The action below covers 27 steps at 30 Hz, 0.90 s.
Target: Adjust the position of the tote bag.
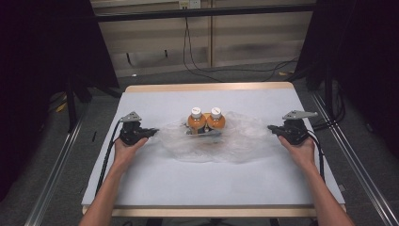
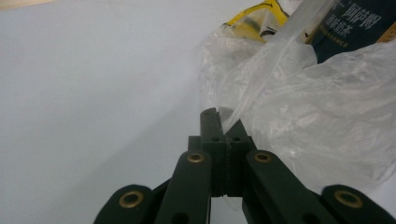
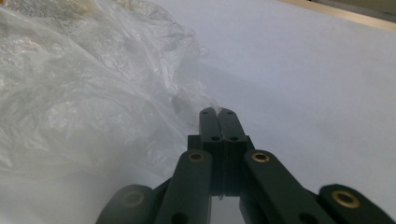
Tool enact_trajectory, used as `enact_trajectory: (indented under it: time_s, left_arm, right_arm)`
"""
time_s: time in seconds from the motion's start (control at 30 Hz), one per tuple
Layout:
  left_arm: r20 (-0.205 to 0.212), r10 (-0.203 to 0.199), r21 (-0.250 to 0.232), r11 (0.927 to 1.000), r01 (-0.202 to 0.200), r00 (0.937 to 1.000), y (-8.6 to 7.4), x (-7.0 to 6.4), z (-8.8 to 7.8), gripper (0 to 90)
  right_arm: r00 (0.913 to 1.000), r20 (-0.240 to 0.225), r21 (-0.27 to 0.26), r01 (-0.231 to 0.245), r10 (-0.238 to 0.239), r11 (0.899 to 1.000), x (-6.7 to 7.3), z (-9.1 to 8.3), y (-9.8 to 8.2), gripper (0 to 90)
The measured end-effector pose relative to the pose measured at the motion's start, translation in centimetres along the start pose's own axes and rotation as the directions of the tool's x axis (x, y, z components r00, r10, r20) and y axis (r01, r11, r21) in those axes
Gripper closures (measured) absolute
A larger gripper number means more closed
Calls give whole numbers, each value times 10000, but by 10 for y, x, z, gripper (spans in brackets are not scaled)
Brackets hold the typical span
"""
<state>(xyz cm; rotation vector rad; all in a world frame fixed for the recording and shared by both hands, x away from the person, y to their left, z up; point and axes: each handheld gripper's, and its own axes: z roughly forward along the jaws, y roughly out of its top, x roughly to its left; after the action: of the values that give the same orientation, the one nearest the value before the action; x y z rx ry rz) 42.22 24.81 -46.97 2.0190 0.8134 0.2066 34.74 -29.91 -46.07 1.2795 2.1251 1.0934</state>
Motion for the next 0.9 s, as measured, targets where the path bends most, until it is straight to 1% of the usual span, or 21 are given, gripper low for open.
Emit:
enact_trajectory:
  time_s: [0.03,0.07,0.1,0.17,0.2,0.23,0.27,0.3,0.4,0.43,0.47,0.57,0.6,0.63,0.67,0.7,0.77,0.8,0.83,0.87,0.9]
  left_arm:
    - [-43,-25,110,9999,26,10000,-2,1,1,900]
    - [-43,-25,110,9999,26,10000,-2,1,1,900]
    - [-29,-49,172,9998,50,10000,-3,2,2,900]
    - [-81,-15,342,9994,17,10000,-5,2,4,900]
    - [-146,42,464,9989,-36,9999,-5,1,5,900]
    - [-136,64,503,9987,-57,9999,-5,1,5,900]
    - [-161,75,549,9985,-66,9998,-6,2,6,900]
    - [-193,71,669,9977,-58,9998,-7,3,7,900]
    - [-202,89,828,9965,-72,9998,-9,3,10,900]
    - [-237,140,941,9955,-118,9996,-9,3,10,900]
    - [-239,258,1139,9932,-229,9994,-10,1,13,900]
    - [-286,255,1262,9918,-217,9993,-11,1,16,900]
    - [-283,160,1221,9924,-124,9995,-11,2,16,900]
    - [-295,157,1230,9923,-119,9994,-11,2,16,900]
    - [-316,216,1246,9921,-175,9993,-11,1,16,900]
    - [-345,338,1258,9916,-292,9988,-11,0,16,900]
    - [-212,274,1137,9932,-248,9994,-11,-1,16,868]
    - [-231,295,981,9948,-271,9993,-9,-2,14,811]
    - [-231,295,981,9948,-271,9993,-9,-2,14,797]
    - [-227,246,852,9961,-226,9994,-8,-2,13,797]
    - [-172,171,698,9974,-159,9997,-7,-3,12,767]
  right_arm:
    - [9999,-33,130,100,-100,9999,-1,2,-2,900]
    - [9999,43,242,140,-141,9996,0,4,-3,900]
    - [9999,43,242,140,-141,9996,0,4,-3,900]
    - [9995,164,635,275,-286,9976,2,7,-5,900]
    - [9994,149,693,312,-323,9971,1,10,-7,900]
    - [9985,199,951,487,-508,9943,2,13,-8,900]
    - [9985,199,951,487,-508,9943,2,13,-8,900]
    - [9993,155,1022,331,-348,9942,2,13,-9,900]
    - [9992,113,1123,357,-372,9930,0,15,-11,900]
    - [9989,183,1264,399,-425,9912,0,16,-12,900]
    - [9988,147,1471,451,-477,9881,1,19,-13,900]
    - [9992,83,1455,363,-380,9887,0,20,-14,900]
    - [9996,41,1444,273,-282,9891,0,20,-15,900]
    - [9995,91,1436,290,-307,9892,0,20,-15,900]
    - [9990,136,1391,397,-420,9895,0,20,-15,900]
    - [9990,152,1396,390,-415,9894,1,20,-15,900]
    - [9997,14,1385,247,-251,9901,1,19,-15,900]
    - [9997,47,1288,239,-247,9914,1,18,-15,823]
    - [9997,47,1288,239,-247,9914,1,18,-15,823]
    - [9999,-56,1135,148,-143,9934,1,17,-14,789]
    - [9998,-147,920,156,-143,9956,1,16,-13,766]
